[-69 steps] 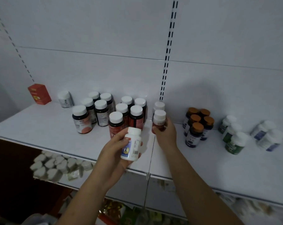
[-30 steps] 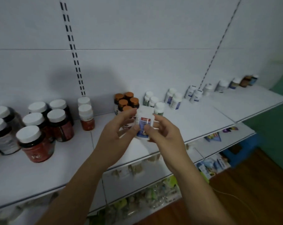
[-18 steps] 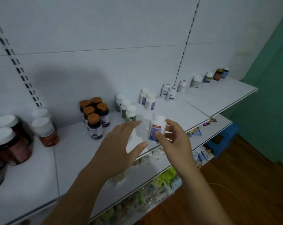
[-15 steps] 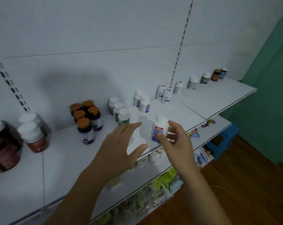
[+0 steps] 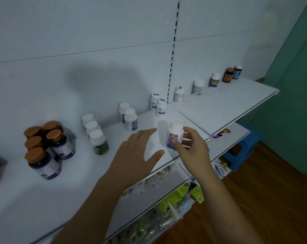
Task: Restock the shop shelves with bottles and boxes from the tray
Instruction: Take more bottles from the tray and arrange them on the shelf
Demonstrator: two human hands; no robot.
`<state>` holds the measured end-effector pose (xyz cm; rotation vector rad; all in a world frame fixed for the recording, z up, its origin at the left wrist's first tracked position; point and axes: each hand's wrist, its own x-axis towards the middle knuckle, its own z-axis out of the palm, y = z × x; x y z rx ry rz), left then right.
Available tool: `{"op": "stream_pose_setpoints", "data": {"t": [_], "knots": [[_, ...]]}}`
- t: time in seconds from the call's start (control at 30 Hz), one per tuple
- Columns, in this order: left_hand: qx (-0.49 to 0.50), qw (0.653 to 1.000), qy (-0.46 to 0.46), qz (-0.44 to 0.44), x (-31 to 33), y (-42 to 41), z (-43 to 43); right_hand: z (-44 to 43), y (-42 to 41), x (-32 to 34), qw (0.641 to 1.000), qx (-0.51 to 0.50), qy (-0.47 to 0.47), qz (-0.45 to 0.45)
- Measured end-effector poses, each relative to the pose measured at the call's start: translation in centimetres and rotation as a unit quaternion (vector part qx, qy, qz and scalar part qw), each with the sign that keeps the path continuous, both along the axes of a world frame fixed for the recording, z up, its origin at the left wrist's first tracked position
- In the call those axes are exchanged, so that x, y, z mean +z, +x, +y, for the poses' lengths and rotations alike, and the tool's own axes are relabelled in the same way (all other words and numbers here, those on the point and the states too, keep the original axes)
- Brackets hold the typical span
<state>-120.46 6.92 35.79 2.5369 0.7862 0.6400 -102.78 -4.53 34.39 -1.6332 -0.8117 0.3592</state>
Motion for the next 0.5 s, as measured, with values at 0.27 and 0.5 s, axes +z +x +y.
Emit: {"op": "stream_pose_setpoints", "data": {"t": [0.27, 0.5], "knots": [[0.047, 0.997, -0.052, -0.013, -1.6, 1.6, 3.8, 7.1, 1.3, -1.8, 0.993, 0.091, -0.063, -0.029], [0.107, 0.985, -0.132, -0.021, -3.4, 1.4, 4.8, 12.9, 1.6, -2.7, 0.969, 0.221, -0.091, -0.059]]}}
